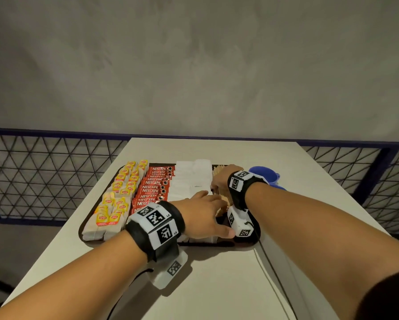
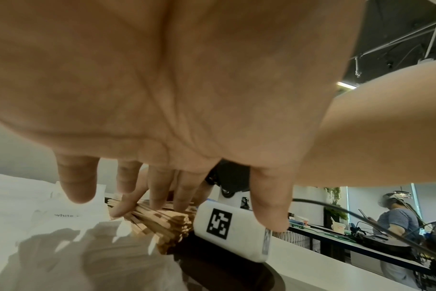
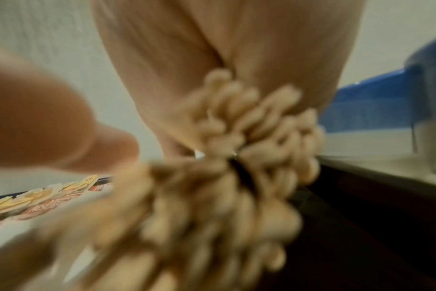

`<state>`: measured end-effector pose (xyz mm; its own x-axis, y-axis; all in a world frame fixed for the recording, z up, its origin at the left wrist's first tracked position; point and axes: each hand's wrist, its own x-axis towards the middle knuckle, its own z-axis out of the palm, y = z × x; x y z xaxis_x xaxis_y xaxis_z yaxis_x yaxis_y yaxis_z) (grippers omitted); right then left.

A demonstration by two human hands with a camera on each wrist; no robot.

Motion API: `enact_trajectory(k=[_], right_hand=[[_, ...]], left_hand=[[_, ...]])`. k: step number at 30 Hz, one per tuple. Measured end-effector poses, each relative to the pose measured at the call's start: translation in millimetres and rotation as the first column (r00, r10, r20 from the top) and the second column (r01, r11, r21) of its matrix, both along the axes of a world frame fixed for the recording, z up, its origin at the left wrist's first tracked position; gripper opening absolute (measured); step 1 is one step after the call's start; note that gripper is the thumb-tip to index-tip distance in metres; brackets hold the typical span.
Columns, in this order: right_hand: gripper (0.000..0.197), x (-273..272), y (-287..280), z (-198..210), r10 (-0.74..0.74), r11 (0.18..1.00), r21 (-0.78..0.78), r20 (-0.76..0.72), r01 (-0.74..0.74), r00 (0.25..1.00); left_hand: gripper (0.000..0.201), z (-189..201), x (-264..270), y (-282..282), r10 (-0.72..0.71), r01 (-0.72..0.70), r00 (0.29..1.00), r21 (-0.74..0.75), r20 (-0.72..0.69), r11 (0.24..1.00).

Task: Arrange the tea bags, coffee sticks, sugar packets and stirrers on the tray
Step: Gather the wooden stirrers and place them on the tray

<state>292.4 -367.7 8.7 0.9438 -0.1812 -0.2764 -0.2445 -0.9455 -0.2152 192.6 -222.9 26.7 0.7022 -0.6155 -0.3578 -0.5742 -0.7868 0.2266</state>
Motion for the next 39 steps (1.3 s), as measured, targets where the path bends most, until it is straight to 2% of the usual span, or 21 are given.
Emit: enact_trajectory(k=[1, 4, 10, 16, 20, 23, 25, 31, 34, 37, 39], right_hand=[[0.033, 0.1, 0.7, 0.6, -0.010, 1.000, 0.017, 0.008, 0.010, 1.000], [0.022, -2.6, 2.6, 3.9, -0.022, 0.998, -0.062, 0.029, 0.024, 0.999], [0.031, -4.9, 0.2, 14.6, -0.038, 0.992, -0.118, 0.080, 0.047, 0.996], [0.027, -9.4, -2.5, 27.8, 0.015, 0.990, -0.138, 0.132, 0.003, 0.991], [0.024, -12.8, -4.4, 22.0, 0.235, 0.958, -0.162, -0.024, -0.235, 0.972], [0.020, -22.3, -6.6, 19.3, 0.305, 0.930, -0.184, -0.096, -0.318, 0.948], [0.033, -20.4, -9.4, 17.4, 0.287, 0.931, -0.207, -0.098, -0.302, 0.953], [0.033, -15.7, -25.3, 17.2, 0.271, 0.909, -0.302, -0.097, -0.287, 0.958], [0.022, -17.1, -32.4, 16.6, 0.278, 0.922, -0.251, -0.097, -0.293, 0.956], [0.032, -19.1, -34.6, 13.6, 0.264, 0.952, -0.149, -0.036, -0.267, 0.964], [0.033, -20.8, -30.7, 11.8, 0.293, 0.938, -0.174, -0.067, -0.301, 0.954]], left_hand=[[0.083, -0.3, -0.8, -1.0, -0.001, 0.001, 1.000, 0.000, -0.004, 1.000], [0.085, -1.9, -1.2, -3.3, 0.002, -0.001, 1.000, 0.018, -0.019, 1.000], [0.089, -8.2, 2.9, -1.3, 0.023, -0.023, 1.000, 0.060, -0.007, 0.998], [0.089, -5.5, 4.2, -0.2, 0.046, -0.046, 0.999, 0.031, 0.028, 0.998], [0.082, -1.2, 9.3, -6.4, 0.016, -0.020, 0.999, 0.091, 0.045, 0.996], [0.073, 3.1, 12.8, -13.7, 0.004, -0.008, 0.999, 0.113, 0.034, 0.994], [0.075, 4.9, 14.4, -18.6, 0.009, -0.012, 1.000, 0.124, 0.020, 0.992], [0.076, -4.6, 23.4, -27.3, -0.006, 0.003, 1.000, 0.168, 0.016, 0.986], [0.080, -10.2, 27.2, -27.4, -0.002, -0.001, 1.000, 0.178, 0.019, 0.984], [0.078, -9.4, 31.0, -29.2, -0.010, 0.001, 0.999, 0.176, 0.048, 0.984], [0.078, -8.3, 33.1, -32.1, -0.005, -0.006, 0.998, 0.186, 0.062, 0.982]])
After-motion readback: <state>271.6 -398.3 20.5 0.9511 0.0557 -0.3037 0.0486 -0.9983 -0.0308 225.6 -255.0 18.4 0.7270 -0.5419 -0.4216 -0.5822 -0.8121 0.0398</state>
